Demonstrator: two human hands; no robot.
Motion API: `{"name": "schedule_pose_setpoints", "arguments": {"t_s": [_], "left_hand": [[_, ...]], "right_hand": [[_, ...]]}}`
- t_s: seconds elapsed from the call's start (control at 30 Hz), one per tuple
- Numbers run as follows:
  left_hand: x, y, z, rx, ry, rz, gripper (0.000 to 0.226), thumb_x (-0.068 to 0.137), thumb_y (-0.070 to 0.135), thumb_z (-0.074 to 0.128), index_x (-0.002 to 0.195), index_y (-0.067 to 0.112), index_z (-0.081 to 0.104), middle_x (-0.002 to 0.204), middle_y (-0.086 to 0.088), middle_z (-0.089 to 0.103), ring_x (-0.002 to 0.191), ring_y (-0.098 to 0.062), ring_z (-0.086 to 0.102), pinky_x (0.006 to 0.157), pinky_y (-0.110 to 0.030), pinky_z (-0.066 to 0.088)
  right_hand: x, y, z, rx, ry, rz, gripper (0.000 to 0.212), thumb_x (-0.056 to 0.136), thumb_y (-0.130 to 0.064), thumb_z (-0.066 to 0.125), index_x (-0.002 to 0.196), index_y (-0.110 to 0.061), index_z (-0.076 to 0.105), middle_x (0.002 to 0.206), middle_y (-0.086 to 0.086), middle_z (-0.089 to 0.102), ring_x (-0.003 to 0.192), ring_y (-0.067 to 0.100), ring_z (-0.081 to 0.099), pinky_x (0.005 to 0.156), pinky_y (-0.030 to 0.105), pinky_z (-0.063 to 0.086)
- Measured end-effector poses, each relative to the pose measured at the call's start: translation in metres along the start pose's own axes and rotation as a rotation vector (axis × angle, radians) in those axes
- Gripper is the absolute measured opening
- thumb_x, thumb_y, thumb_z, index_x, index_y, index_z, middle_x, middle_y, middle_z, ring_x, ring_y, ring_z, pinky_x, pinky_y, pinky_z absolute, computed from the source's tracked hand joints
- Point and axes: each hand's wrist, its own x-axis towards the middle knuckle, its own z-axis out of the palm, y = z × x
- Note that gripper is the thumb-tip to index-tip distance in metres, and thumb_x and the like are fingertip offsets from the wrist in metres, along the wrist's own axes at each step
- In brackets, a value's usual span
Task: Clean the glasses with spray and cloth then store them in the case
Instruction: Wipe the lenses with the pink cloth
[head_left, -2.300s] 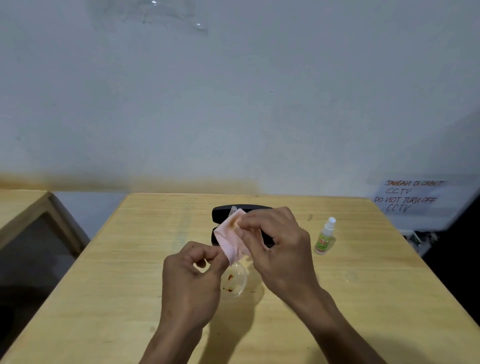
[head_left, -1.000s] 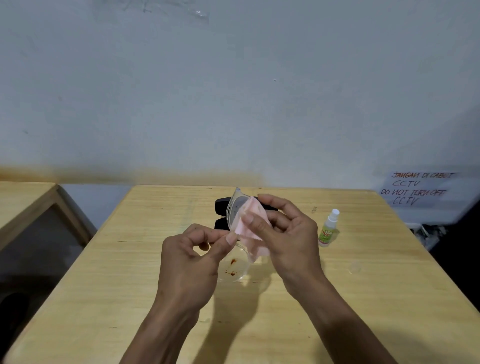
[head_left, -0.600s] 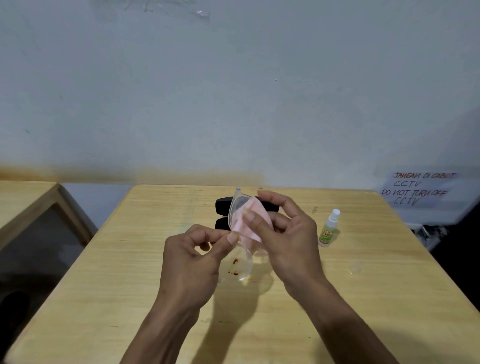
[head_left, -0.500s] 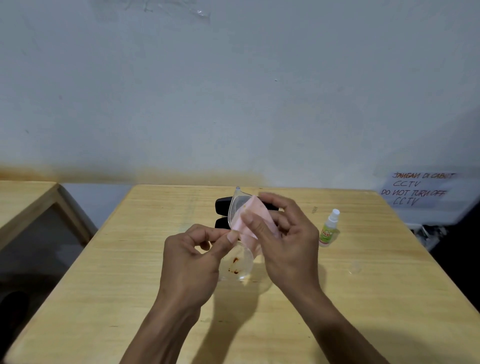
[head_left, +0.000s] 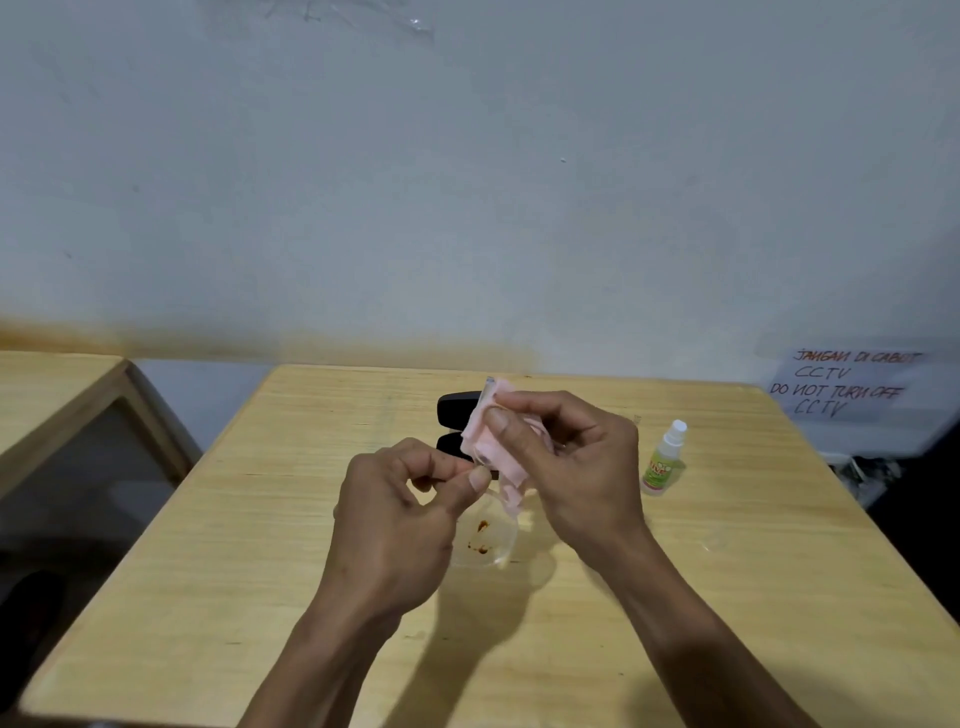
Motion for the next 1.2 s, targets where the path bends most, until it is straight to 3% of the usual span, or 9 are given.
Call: {"name": "schedule_pose_setpoints", "arguments": {"t_s": [0.2,0.37,0.57,0.7,0.8,0.9,1.0,1.13,1.2], "left_hand": [[0.002,-0.002,-0.006,-0.034,-0.060,-0.005,0.012,0.080,0.023,0.079,0.068,0.023,0.078,0.078,0.000,0.073,0.073,-0.009,0.057,0.069,-0.020,0.046],[0.005,-0.002,-0.008,-0.072,-0.113,-0.017,0.008,0.083,0.018,0.076,0.076,0.015,0.079,0.072,-0.004,0.072,0.064,-0.005,0.052,0.054,-0.007,0.042],[0.007,-0.007,-0.008,-0.093,-0.046,-0.042,0.011,0.083,0.021,0.077,0.072,0.017,0.078,0.080,-0.013,0.072,0.075,-0.016,0.059,0.069,-0.032,0.047],[0.006,-0.006,-0.008,-0.020,-0.039,-0.018,0.014,0.083,0.019,0.076,0.069,0.016,0.076,0.066,0.012,0.061,0.073,-0.015,0.050,0.067,-0.034,0.044],[0.004,-0.004,-0.003,0.024,-0.017,0.017,0.013,0.082,0.028,0.077,0.070,0.024,0.073,0.065,0.019,0.061,0.074,-0.011,0.050,0.069,-0.049,0.048],[0.004,-0.002,0.002,-0.038,0.044,0.037,0.012,0.081,0.030,0.077,0.071,0.027,0.074,0.073,0.009,0.070,0.085,-0.024,0.060,0.075,-0.051,0.051],[0.004,-0.003,0.001,-0.069,0.077,0.052,0.012,0.083,0.021,0.077,0.072,0.028,0.076,0.079,0.000,0.073,0.093,-0.030,0.064,0.083,-0.046,0.051],[0.002,-0.002,-0.002,-0.038,0.073,0.074,0.009,0.079,0.032,0.078,0.071,0.029,0.074,0.079,0.001,0.071,0.090,-0.024,0.061,0.080,-0.039,0.048],[0.002,0.001,-0.001,0.033,0.076,0.108,0.009,0.074,0.042,0.071,0.073,0.033,0.072,0.078,0.006,0.070,0.084,-0.014,0.057,0.088,-0.046,0.045]], "right_hand": [[0.007,-0.004,-0.010,0.027,-0.074,0.064,0.013,0.073,-0.022,0.084,0.085,-0.018,0.080,0.084,0.008,0.079,0.075,0.025,0.071,0.068,0.050,0.059],[0.008,-0.006,-0.007,0.014,-0.078,0.067,0.007,0.078,-0.015,0.083,0.084,-0.017,0.080,0.081,0.004,0.079,0.074,0.018,0.074,0.069,0.036,0.060],[0.006,-0.008,-0.012,-0.049,-0.163,0.056,0.013,0.073,-0.023,0.085,0.085,-0.019,0.080,0.078,-0.003,0.078,0.071,0.012,0.070,0.065,0.027,0.053],[0.006,-0.010,-0.017,-0.035,-0.074,0.048,0.008,0.073,-0.024,0.082,0.080,-0.020,0.080,0.077,0.007,0.078,0.070,0.021,0.070,0.062,0.036,0.053],[0.010,-0.014,-0.011,-0.004,-0.037,0.044,0.010,0.075,-0.022,0.082,0.081,-0.015,0.078,0.078,0.011,0.078,0.072,0.023,0.073,0.066,0.038,0.056],[0.011,-0.016,-0.002,0.009,-0.079,0.059,0.010,0.075,-0.013,0.085,0.080,-0.014,0.076,0.075,0.003,0.076,0.068,0.013,0.067,0.065,0.034,0.055],[0.011,-0.017,-0.005,0.005,-0.141,0.079,0.014,0.074,-0.009,0.087,0.078,-0.017,0.076,0.071,0.003,0.073,0.066,0.016,0.062,0.063,0.038,0.053],[0.015,-0.024,-0.016,-0.014,-0.158,0.087,0.012,0.070,-0.012,0.087,0.072,-0.018,0.077,0.066,0.000,0.072,0.061,0.015,0.061,0.058,0.028,0.050],[0.017,-0.026,-0.015,-0.002,-0.111,0.087,0.012,0.073,-0.010,0.086,0.072,-0.017,0.076,0.065,0.001,0.071,0.059,0.014,0.061,0.054,0.025,0.049]]}}
